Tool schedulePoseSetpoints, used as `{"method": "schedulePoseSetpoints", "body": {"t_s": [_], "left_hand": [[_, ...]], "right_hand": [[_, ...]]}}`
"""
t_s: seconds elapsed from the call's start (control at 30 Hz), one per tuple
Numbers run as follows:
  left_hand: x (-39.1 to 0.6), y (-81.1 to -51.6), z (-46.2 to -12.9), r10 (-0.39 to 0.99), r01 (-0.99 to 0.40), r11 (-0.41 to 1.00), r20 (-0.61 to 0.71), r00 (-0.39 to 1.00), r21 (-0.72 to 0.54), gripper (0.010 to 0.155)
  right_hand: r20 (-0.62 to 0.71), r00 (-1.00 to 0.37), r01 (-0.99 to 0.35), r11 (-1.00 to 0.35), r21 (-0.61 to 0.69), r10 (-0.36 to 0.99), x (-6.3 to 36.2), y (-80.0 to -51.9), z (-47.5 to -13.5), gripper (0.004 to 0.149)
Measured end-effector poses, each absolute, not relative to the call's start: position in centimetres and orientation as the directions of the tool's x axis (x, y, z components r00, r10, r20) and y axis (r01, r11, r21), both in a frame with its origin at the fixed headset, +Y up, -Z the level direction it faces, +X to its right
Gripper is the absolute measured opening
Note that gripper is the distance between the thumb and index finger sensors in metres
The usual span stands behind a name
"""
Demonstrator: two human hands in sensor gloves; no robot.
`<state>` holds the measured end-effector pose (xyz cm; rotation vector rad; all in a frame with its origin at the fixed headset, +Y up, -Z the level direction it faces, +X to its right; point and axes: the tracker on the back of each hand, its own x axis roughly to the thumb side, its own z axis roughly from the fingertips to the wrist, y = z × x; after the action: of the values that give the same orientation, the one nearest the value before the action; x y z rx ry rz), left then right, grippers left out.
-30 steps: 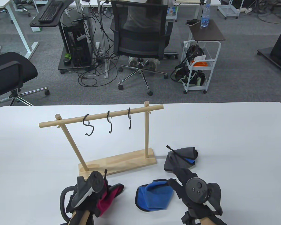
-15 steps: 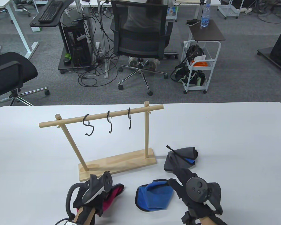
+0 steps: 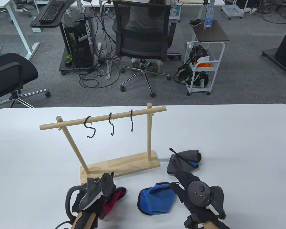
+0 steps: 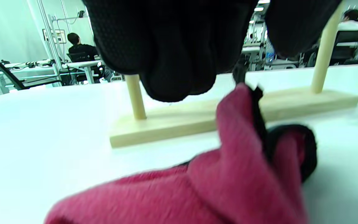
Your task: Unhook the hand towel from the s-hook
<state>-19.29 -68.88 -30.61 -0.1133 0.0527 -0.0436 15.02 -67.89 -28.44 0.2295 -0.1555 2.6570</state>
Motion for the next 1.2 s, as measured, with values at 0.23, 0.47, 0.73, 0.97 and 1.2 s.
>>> {"method": "schedulePoseSetpoints", "body": {"t_s": [0.23, 0.47, 0.73, 0.97, 1.2], "left_hand": [[-17.9, -65.6, -29.0, 0.062, -0.062, 0.997, 0.007, 0.998, 0.053, 0.084], [-16.6, -64.5, -27.9, 0.173, -0.183, 0.966, 0.067, 0.983, 0.181, 0.081], [-15.0, -65.2, -26.8, 0.228, -0.263, 0.928, 0.158, 0.961, 0.265, 0.071], [-14.0, -66.2, -26.5, 0.230, -0.279, 0.931, 0.215, 0.949, 0.235, 0.071], [-13.6, -67.4, -26.6, 0.245, -0.291, 0.939, 0.242, 0.939, 0.180, 0.070]], "right_hand": [[0.203, -0.880, -0.450, -0.891, -0.063, 0.430, 14.5, -68.0, -28.3, 0.058], [0.229, -0.883, -0.434, -0.898, -0.067, 0.409, 13.8, -67.9, -27.9, 0.060], [0.259, -0.884, -0.417, -0.907, -0.059, 0.390, 13.0, -68.0, -27.5, 0.060], [0.279, -0.883, -0.407, -0.911, -0.058, 0.377, 12.6, -68.1, -27.3, 0.062], [0.294, -0.880, -0.404, -0.913, -0.052, 0.372, 12.5, -68.2, -27.3, 0.063]]}}
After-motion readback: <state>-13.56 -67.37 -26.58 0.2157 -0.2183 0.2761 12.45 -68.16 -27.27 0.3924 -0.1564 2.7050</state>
